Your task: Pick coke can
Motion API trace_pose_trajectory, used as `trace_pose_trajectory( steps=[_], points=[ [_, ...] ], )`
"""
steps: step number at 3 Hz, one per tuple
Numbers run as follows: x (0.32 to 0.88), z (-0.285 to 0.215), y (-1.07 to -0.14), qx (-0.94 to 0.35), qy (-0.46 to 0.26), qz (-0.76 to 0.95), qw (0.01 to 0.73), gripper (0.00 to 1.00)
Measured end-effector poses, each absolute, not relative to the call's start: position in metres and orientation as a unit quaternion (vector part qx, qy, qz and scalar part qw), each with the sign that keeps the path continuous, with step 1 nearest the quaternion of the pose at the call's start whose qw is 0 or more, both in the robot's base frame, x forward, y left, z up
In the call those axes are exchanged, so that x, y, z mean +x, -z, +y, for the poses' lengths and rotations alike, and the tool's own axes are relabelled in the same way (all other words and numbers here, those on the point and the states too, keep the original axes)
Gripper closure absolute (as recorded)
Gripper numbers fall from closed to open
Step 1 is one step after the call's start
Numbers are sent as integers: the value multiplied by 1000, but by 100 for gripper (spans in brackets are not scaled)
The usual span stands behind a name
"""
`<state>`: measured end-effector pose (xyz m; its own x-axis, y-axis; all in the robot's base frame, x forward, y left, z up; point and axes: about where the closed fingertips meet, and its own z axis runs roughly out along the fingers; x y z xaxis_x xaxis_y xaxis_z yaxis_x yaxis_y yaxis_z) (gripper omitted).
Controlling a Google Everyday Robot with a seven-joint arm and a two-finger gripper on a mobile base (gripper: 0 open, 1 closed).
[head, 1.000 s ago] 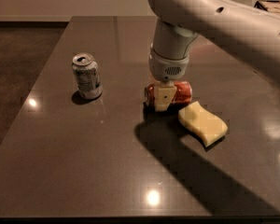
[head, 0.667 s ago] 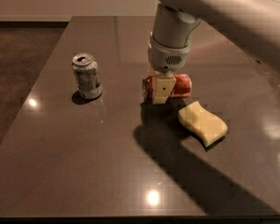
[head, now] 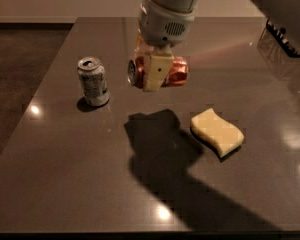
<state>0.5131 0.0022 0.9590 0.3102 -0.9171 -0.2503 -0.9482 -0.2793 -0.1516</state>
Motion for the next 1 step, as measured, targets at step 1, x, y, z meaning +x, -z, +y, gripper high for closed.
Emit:
trace_pose_trajectory(
  steps=[1],
  points=[
    [516, 7, -963, -797, -55, 583, 148, 100]
  ],
)
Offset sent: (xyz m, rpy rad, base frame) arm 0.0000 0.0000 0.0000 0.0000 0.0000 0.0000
